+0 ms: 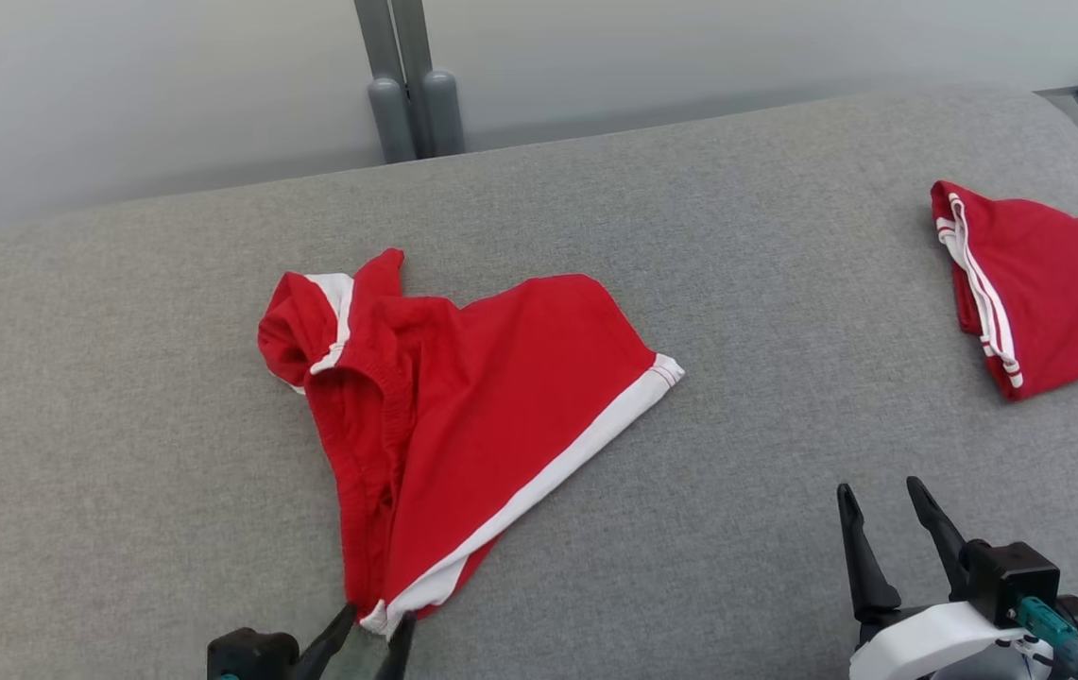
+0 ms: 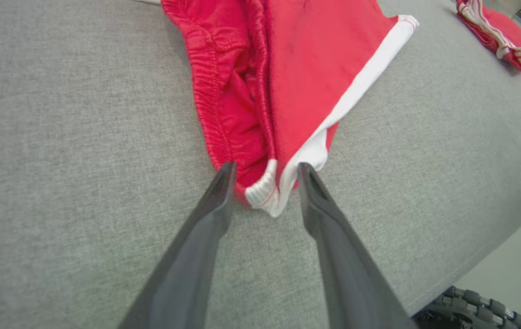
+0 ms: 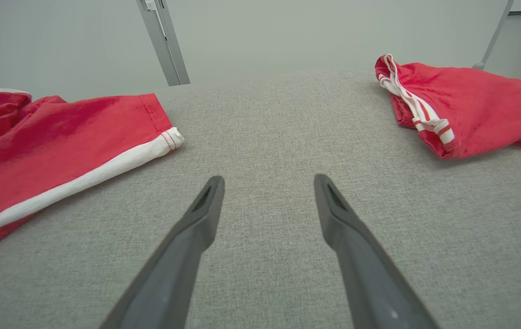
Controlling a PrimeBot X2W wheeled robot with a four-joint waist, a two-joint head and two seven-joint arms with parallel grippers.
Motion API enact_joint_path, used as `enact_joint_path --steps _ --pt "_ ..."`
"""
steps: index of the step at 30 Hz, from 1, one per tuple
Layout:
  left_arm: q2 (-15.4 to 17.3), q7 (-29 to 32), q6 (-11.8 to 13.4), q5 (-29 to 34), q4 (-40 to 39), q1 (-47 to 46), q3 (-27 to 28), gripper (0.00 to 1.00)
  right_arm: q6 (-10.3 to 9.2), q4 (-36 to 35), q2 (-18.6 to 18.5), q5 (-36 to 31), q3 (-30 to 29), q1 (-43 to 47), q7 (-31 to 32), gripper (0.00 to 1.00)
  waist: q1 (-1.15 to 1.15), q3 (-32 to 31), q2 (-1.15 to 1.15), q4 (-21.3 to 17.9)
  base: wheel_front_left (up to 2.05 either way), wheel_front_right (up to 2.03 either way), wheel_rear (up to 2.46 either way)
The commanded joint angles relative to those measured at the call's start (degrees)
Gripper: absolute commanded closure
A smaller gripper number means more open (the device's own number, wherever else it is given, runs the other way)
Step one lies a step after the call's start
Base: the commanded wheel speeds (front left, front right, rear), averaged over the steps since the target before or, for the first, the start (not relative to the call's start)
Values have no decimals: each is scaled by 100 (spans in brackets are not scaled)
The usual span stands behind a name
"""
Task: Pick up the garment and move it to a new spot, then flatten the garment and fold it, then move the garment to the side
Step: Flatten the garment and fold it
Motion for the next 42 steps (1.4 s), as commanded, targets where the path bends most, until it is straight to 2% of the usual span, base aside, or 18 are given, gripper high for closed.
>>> enact_joint_path --steps 1,5,8,10,13,19,22,25,27,31,37,42 --pt "-53 -101 -102 -4 -11 98 6 0 -3 -5 -40 -45 0 1 3 0 0 -58 0 102 0 0 0" --pt "-121 -337 -299 -185 -104 350 239 0 -3 -8 -88 -21 -40 40 3 0 0 -121 0 193 0 0 0" --pt "-147 -432 -166 -7 -181 545 631 0 -3 -44 -109 -17 -97 111 3 0 0 -202 0 246 0 0 0" --pt "-278 -449 -53 325 -363 682 1099 0 -3 -87 -109 -23 -166 147 3 0 0 -258 0 292 0 0 0" --pt "-556 -439 -37 892 -594 1020 1797 0 -3 -150 -104 -42 -287 247 3 0 0 -403 0 354 0 0 0" --pt "-1278 -441 -247 2001 -671 1452 3016 0 -3 -238 -130 -58 -487 353 3 0 0 -650 0 337 0 0 0" --pt "-1649 -442 -446 2463 -585 1551 3492 0 -3 -224 -170 -120 -537 377 3 0 0 -732 0 326 0 0 0" --pt "-2015 -441 -761 2843 -462 1584 3946 0 -3 -263 -253 -318 -484 385 3 0 0 -782 0 327 0 0 0" --pt "-2187 -436 -957 3068 -357 1606 4168 0 -3 -287 -247 -366 -468 415 3 0 0 -817 0 329 0 0 0" --pt "-2414 -435 -1187 3325 -254 1551 4485 0 -3 -346 -227 -403 -391 411 3 0 0 -833 0 335 0 0 0" --pt "-2510 -436 -1368 3461 -136 1486 4607 0 -3 -400 -206 -400 -299 365 3 0 0 -794 0 394 0 0 0" --pt "-2524 -436 -1419 3461 -95 1438 4612 0 -3 -405 -197 -383 -264 334 3 0 0 -781 0 427 0 0 0"
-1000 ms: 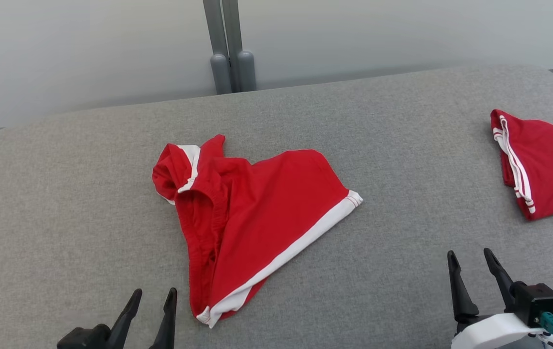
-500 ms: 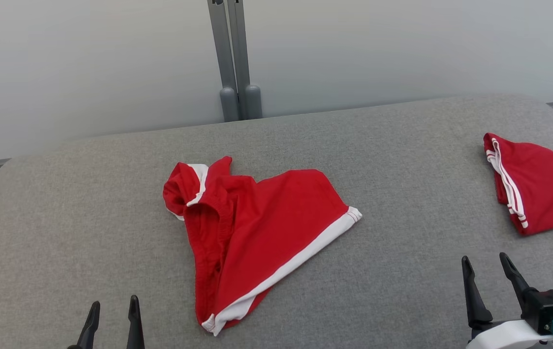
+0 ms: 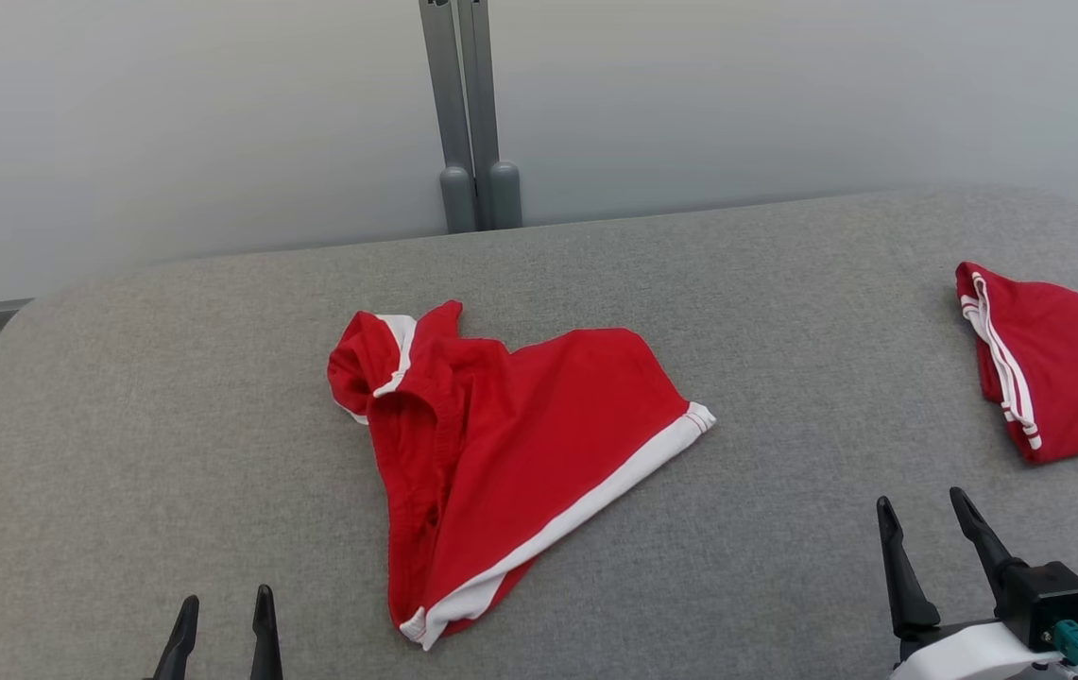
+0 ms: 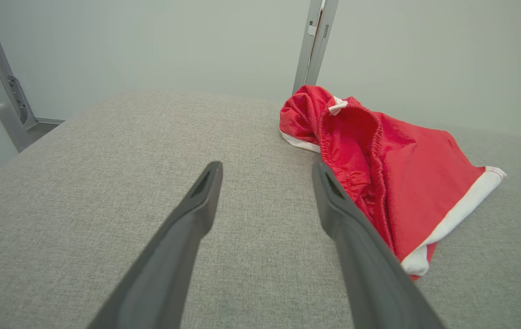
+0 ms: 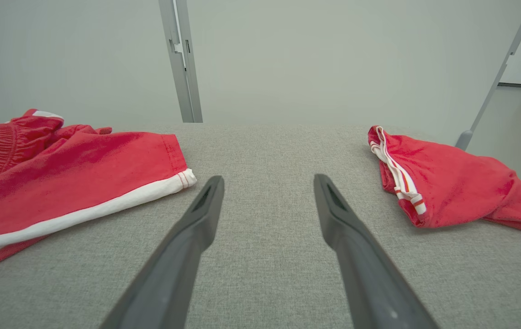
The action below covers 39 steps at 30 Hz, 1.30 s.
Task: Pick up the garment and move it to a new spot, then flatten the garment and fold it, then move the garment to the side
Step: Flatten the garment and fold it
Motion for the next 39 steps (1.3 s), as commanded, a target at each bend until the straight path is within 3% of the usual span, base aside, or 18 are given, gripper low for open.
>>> enact_joint_path --steps 1,24,30,33,39 --pt "-8 2 -12 -18 8 -83 0 0 -3 -22 8 8 8 -19 3 0 0 0 0 8 0 0 0" --pt "-9 1 -50 -35 73 -93 0 0 -3 11 25 168 67 -67 3 0 0 -2 0 0 0 0 0" --pt "57 37 -55 28 257 -211 -576 0 -1 568 182 689 262 -649 45 0 0 204 0 -82 0 0 0" --pt "323 531 -49 -1 197 -570 -1079 0 -1 925 169 859 469 -1400 543 0 0 550 0 -53 0 0 0" --pt "697 1944 -50 -318 -192 -1348 -1892 0 -1 1726 72 1015 1062 -3034 2148 0 0 1343 0 211 0 0 0"
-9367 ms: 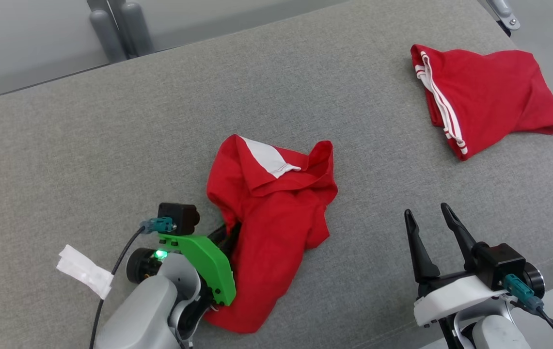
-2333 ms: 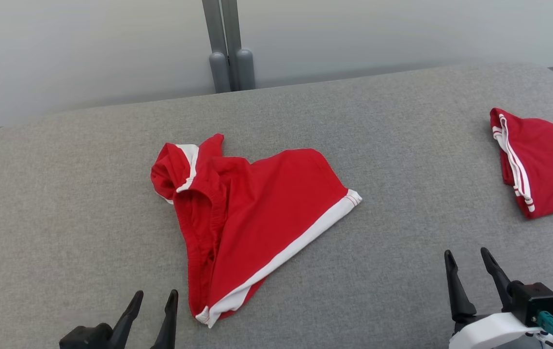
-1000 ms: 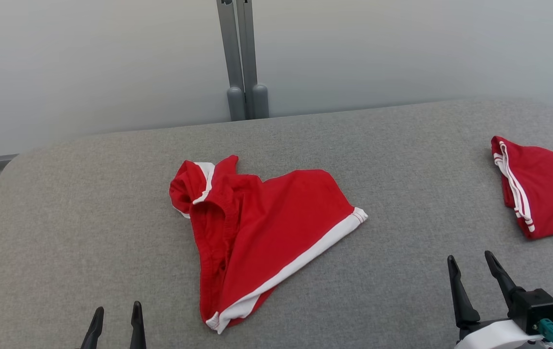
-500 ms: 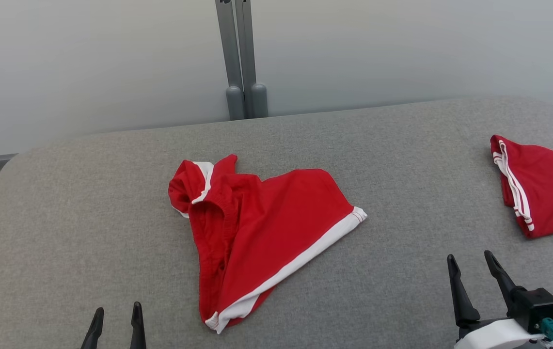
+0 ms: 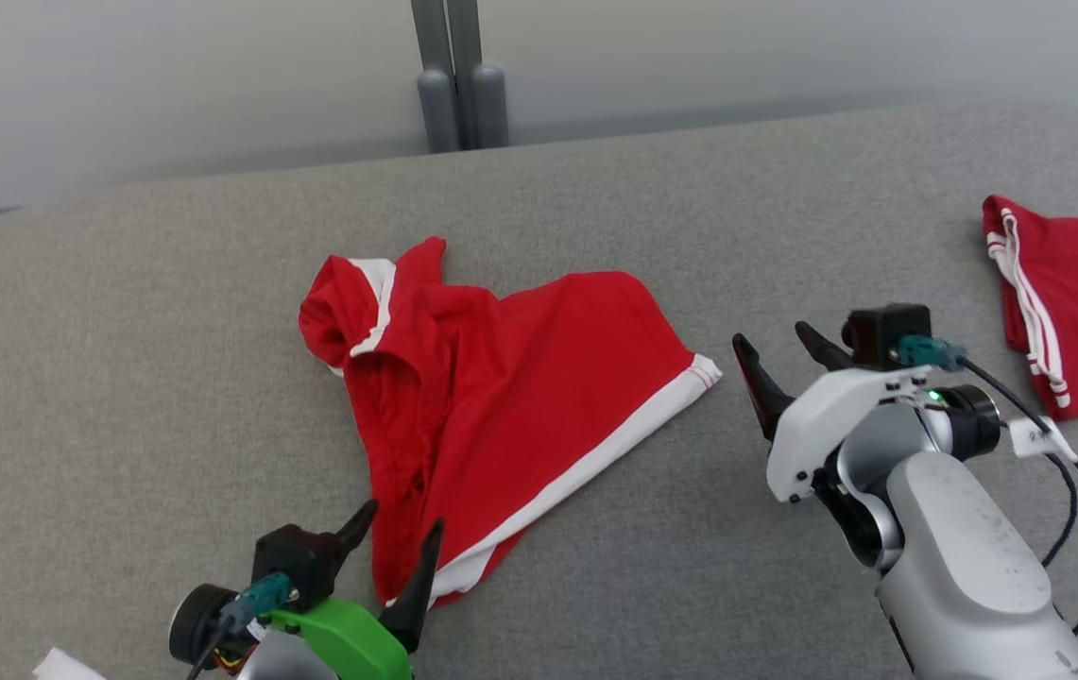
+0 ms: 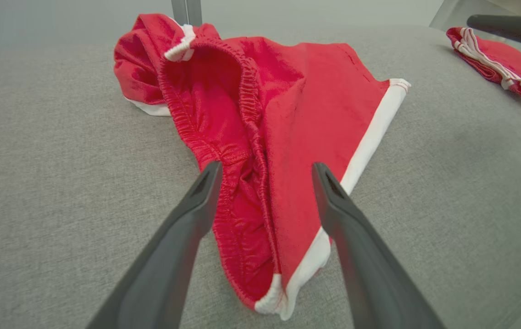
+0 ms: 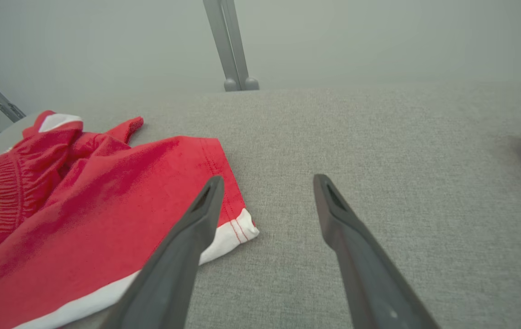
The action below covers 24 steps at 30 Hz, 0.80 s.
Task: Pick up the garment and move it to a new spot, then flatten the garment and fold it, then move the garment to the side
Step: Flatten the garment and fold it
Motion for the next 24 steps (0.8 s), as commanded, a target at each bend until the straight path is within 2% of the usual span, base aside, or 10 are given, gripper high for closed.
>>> enact_joint_path --steps 1,4,12,18,24 --pt "152 205 -15 -71 -43 -163 -103 0 0 182 -87 -19 112 -178 299 0 0 643 0 315 0 0 0" --pt "265 644 -16 -293 -202 -354 -338 0 0 493 -169 14 335 -522 798 0 0 817 0 468 0 0 0" --pt "564 1450 -16 -665 -768 -277 -547 0 1 757 -370 459 805 -652 1262 0 0 1070 0 674 0 0 0" --pt "921 1888 -17 -938 -1339 -26 -810 0 1 763 -474 737 1042 -614 1383 0 0 1158 0 634 0 0 0" --pt "1206 1999 -16 -1235 -1721 87 -1022 0 0 739 -604 848 1138 -643 1385 0 0 1228 0 609 0 0 0"
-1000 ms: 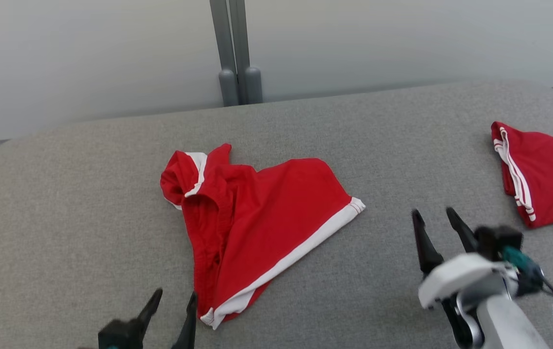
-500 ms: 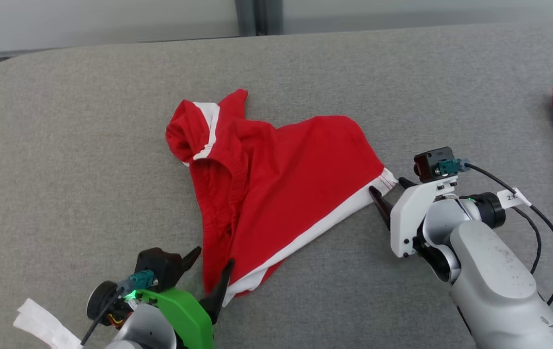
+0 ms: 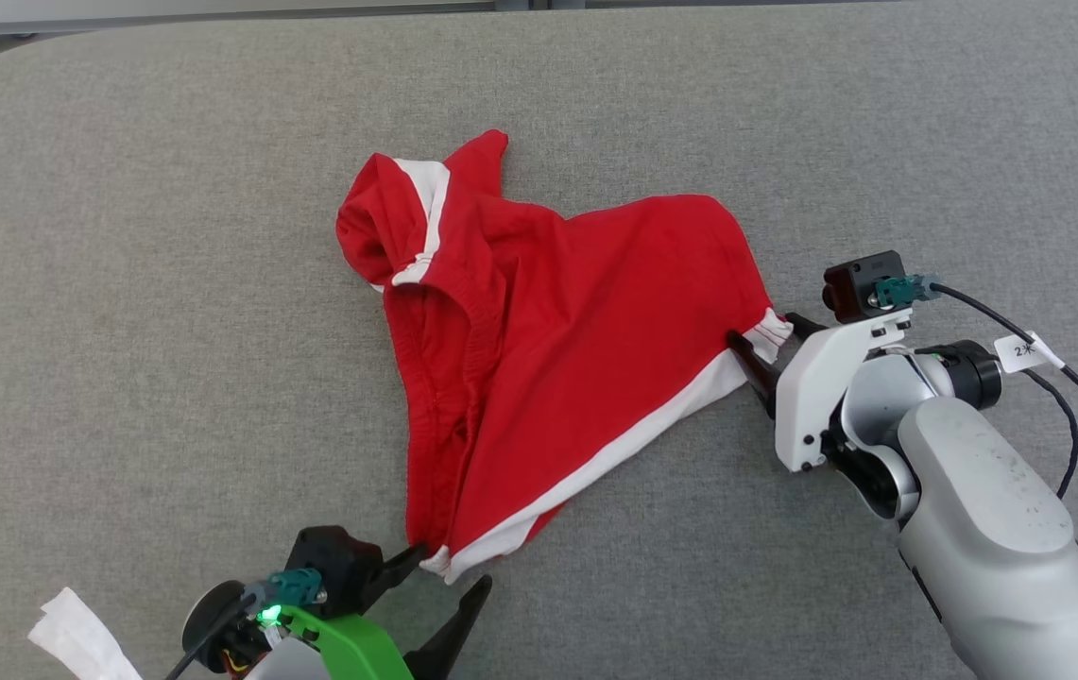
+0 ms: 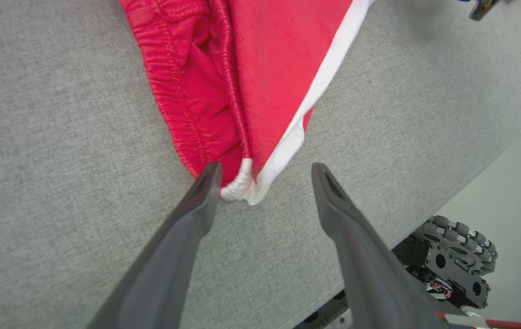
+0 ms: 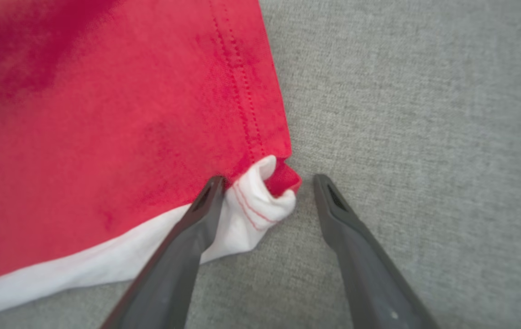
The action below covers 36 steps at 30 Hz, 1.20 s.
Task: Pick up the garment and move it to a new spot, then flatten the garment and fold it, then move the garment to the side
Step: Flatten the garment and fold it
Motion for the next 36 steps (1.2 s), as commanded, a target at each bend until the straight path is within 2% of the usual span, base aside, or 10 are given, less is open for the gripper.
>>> enact_joint_path --steps 1,11,14,15,16,17,18,24,30,36 --pt "99 -30 -16 -61 1 1 -25 0 1 169 8 51 108 125 106 0 0 29 0 -15 0 0 0" --pt "168 -176 -16 -167 316 -284 -158 5 3 142 29 232 356 30 98 0 0 105 0 -82 0 0 0" --pt "211 -111 -17 -242 441 -262 -197 46 19 89 56 428 514 50 116 0 0 84 0 -103 0 0 0" --pt "224 -110 -16 -255 454 -258 -208 49 19 81 50 484 545 55 126 4 0 75 0 -106 0 0 0" --pt "226 -124 -17 -290 471 -245 -198 52 20 59 30 547 578 54 129 29 0 67 0 -108 0 0 0" --pt "232 -141 -16 -299 485 -234 -193 53 20 44 6 596 569 54 89 36 0 59 0 -113 0 0 0" --pt "247 -147 -16 -318 500 -216 -195 53 19 40 -29 637 579 57 66 51 0 44 0 -119 0 0 0" --pt "299 -182 25 -457 489 -91 -109 49 10 -32 -165 865 713 87 101 60 0 1 0 -142 0 0 0" --pt "342 -135 49 -560 435 21 -79 48 2 -82 -290 1023 784 116 64 100 0 -30 0 -121 0 0 0" --pt "327 -207 53 -700 491 101 -68 50 2 -148 -377 1199 932 122 54 100 0 -58 0 -98 0 0 0"
